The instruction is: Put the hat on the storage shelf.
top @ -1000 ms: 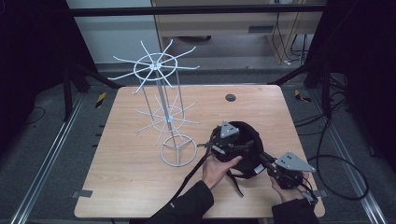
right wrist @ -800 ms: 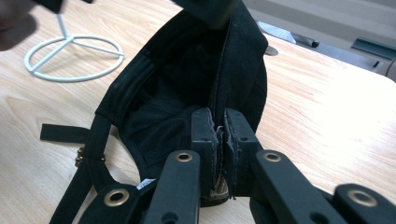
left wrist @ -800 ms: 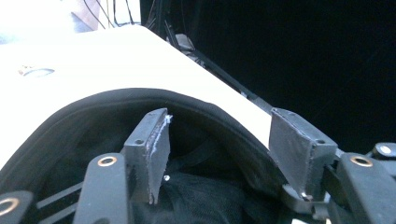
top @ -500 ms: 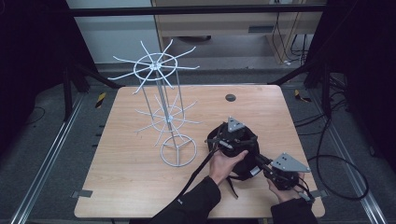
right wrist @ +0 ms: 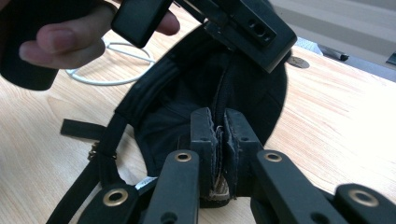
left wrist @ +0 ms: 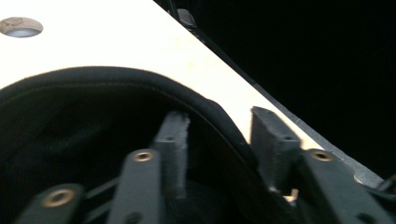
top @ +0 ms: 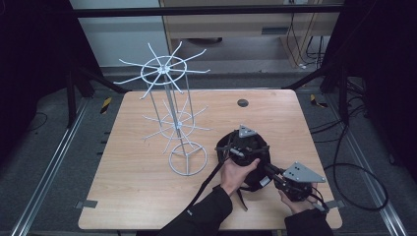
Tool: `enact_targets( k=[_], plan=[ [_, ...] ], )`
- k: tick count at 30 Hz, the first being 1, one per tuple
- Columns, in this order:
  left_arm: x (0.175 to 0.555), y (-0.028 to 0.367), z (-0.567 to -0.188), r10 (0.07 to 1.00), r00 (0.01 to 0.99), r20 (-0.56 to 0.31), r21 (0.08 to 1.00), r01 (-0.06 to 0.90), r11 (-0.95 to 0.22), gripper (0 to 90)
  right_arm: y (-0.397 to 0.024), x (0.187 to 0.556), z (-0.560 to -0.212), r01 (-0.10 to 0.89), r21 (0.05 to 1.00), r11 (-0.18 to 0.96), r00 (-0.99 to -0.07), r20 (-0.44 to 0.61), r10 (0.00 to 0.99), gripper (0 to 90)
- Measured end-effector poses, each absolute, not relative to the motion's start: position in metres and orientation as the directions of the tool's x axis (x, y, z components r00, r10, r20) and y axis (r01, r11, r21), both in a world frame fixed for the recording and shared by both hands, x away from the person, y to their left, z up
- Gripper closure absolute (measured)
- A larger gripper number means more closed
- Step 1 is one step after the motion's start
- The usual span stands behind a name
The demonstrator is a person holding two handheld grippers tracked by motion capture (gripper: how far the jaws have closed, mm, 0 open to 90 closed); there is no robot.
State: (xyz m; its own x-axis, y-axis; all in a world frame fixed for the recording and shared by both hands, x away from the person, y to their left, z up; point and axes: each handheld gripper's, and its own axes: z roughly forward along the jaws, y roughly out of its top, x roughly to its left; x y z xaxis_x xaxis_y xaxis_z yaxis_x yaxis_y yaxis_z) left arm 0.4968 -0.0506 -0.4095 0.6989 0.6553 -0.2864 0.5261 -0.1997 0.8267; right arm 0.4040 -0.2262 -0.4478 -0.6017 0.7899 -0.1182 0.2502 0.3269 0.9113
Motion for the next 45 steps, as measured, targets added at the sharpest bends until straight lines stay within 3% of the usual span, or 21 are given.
enact_targets(
  k=[8,13,23,32,38,41,42,44,45],
  plan=[
    [0.489,-0.051,-0.404,0.622,0.738,-0.262,0.863,0.468,-0.192,79.7,-0.227,0.403,-0.446,0.236,0.932,0.276,-0.616,-0.076,0.784,71.7],
    [0.487,-0.046,-0.396,0.614,0.752,-0.241,0.881,0.435,-0.186,81.0,-0.238,0.399,-0.44,0.228,0.954,0.195,-0.614,-0.015,0.789,61.1],
    [0.484,-0.03,-0.384,0.603,0.778,-0.178,0.913,0.359,-0.194,82.8,-0.261,0.395,-0.43,0.208,0.974,0.089,-0.542,0.039,0.84,54.9],
    [0.479,-0.025,-0.377,0.557,0.81,-0.181,0.929,0.327,-0.173,82.9,-0.26,0.41,-0.448,0.297,0.948,0.113,-0.534,0.067,0.843,46.0],
    [0.472,-0.029,-0.377,0.523,0.833,-0.177,0.935,0.309,-0.176,83.0,-0.252,0.414,-0.448,0.292,0.947,0.134,-0.56,0.055,0.826,52.3],
    [0.469,-0.031,-0.376,0.512,0.843,-0.164,0.937,0.295,-0.186,83.2,-0.251,0.416,-0.448,0.294,0.944,0.148,-0.584,0.055,0.81,69.4],
    [0.469,-0.031,-0.376,0.51,0.845,-0.163,0.939,0.292,-0.184,83.2,-0.251,0.416,-0.448,0.294,0.944,0.148,-0.584,0.055,0.81,69.4],
    [0.469,-0.03,-0.375,0.505,0.847,-0.168,0.939,0.294,-0.181,83.2,-0.254,0.416,-0.446,0.301,0.943,0.14,-0.595,0.07,0.801,87.0],
    [0.47,-0.03,-0.375,0.505,0.845,-0.174,0.938,0.299,-0.176,83.2,-0.254,0.416,-0.446,0.301,0.943,0.14,-0.595,0.07,0.801,87.0]
  ],
)
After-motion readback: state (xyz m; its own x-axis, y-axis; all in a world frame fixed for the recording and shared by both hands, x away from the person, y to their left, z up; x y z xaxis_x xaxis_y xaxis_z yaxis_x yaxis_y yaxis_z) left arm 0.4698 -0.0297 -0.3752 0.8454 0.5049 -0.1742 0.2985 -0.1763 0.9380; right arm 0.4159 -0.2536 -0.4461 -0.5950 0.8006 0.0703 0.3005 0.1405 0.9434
